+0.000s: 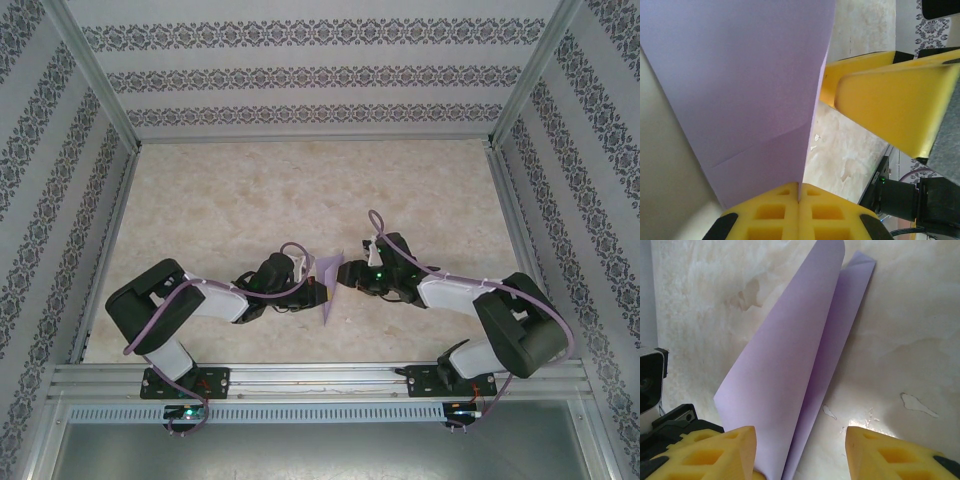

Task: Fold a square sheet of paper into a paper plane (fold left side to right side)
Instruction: Fold the wing for the fifth time at the center of the table.

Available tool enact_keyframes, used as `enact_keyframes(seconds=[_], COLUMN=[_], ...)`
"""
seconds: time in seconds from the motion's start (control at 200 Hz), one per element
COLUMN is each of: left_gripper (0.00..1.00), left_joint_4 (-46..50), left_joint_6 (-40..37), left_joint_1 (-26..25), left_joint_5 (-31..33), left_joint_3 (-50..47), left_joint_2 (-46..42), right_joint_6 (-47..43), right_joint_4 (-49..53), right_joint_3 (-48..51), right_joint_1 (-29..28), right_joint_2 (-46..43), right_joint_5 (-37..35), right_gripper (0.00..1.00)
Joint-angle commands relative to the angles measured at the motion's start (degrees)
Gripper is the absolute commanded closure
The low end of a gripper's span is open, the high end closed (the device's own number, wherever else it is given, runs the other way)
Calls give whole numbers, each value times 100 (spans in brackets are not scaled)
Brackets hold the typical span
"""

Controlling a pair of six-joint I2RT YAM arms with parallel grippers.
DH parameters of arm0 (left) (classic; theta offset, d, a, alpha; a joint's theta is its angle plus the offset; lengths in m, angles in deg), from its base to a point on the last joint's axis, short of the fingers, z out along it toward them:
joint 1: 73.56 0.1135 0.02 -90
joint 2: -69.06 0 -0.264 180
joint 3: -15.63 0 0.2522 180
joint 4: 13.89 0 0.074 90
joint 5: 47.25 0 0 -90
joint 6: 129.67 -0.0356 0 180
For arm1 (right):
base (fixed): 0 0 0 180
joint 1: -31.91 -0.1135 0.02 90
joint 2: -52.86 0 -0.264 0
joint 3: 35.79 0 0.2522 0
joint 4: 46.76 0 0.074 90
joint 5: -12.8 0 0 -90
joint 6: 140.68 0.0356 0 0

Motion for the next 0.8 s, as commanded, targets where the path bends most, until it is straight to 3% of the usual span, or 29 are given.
enact_keyframes(seconds=[0.0,0.794], left_gripper=[100,100], left_joint_4=[-477,-777], left_joint_6=[170,303], left_joint_1=[81,86], left_joint_5=[-99,-66], left_joint_3=[-112,-197], left_joint_2=[119,282], right_joint_6=[115,277], right_joint_4=[-276,-808], right_joint_3=[-51,-217], right_joint_1=[-88,-323], right_joint_2=[77,583], right_joint_5=[-199,-244], right_gripper=[51,54])
